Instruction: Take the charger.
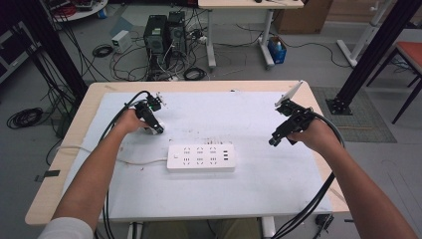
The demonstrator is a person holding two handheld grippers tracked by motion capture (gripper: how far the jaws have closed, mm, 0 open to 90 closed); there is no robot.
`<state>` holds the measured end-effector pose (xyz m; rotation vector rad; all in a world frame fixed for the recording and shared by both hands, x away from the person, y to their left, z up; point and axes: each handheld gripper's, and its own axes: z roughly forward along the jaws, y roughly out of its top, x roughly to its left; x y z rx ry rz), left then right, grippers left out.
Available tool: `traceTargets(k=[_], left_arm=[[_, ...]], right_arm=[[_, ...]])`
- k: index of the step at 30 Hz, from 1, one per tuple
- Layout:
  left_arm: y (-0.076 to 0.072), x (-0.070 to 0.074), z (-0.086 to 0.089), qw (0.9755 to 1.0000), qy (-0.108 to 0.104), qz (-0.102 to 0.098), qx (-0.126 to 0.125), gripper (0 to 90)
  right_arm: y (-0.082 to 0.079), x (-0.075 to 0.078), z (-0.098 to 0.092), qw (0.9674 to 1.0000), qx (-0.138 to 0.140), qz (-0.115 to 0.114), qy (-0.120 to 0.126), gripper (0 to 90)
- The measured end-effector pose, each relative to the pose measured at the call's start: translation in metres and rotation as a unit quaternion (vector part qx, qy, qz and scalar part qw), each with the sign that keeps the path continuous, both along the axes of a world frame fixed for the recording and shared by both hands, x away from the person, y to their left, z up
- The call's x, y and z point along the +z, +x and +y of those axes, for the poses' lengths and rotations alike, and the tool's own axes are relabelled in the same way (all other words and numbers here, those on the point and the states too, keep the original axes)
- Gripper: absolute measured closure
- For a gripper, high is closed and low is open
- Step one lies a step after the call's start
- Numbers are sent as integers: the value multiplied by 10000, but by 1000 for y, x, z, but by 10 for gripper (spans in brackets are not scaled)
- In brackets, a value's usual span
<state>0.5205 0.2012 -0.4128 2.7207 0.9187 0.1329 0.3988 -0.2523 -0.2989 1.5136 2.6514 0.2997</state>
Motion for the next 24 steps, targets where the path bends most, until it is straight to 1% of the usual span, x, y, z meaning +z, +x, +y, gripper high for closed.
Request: traceTargets(k=[2, 3, 5, 6, 7, 8, 12, 13, 14, 17, 18, 19, 20, 22, 24], left_arm=[[-1, 0, 0, 10000, -1, -12, -17, 425], [-3, 0, 1, 10000, 9, -2, -50, 426], [-5, 3, 1, 10000, 30, -23, -68, 426], [-7, 6, 1, 10000, -16, -29, -48, 425], [-7, 6, 1, 10000, -16, -29, -48, 425], [-10, 13, 2, 9999, -133, -35, -35, 426], [-19, 30, -1, 9993, -316, -203, -19, 426], [-19, 30, -1, 9993, -316, -203, -19, 426], [-25, 41, -3, 9988, -382, -289, -32, 426], [-35, 56, -4, 9984, -465, -334, 6, 425], [-35, 56, -4, 9984, -465, -334, 6, 425], [-43, 65, -5, 9976, -575, -382, 28, 425], [-43, 65, -5, 9976, -575, -382, 28, 425], [-52, 74, -6, 9971, -634, -415, -12, 425], [-60, 81, -8, 9969, -636, -454, -66, 425]], right_arm=[[0, 0, 0, 10000, -7, -15, -19, 106], [0, 0, -1, 10000, -37, -65, -34, 106], [0, 1, -2, 10000, -67, -52, -49, 106], [0, 1, -1, 9999, -68, -67, -37, 106], [-1, 1, -2, 9999, -48, -80, -47, 106], [-1, 1, -2, 9999, -39, -98, -29, 106], [-3, 2, 0, 9999, -53, -134, 18, 106], [-3, 2, 0, 9999, -21, -144, 7, 106], [-4, 2, 1, 9999, -31, -150, -7, 106], [-7, 4, 2, 9998, 4, -185, -17, 106], [-8, 4, 2, 9998, 26, -208, -18, 106], [-9, 4, 2, 9998, 16, -221, -23, 106], [-11, 4, 2, 9997, 25, -241, -16, 106], [-13, 4, 2, 9997, 40, -234, 10, 106], [-14, 3, 2, 9997, 9, -244, 9, 105]])
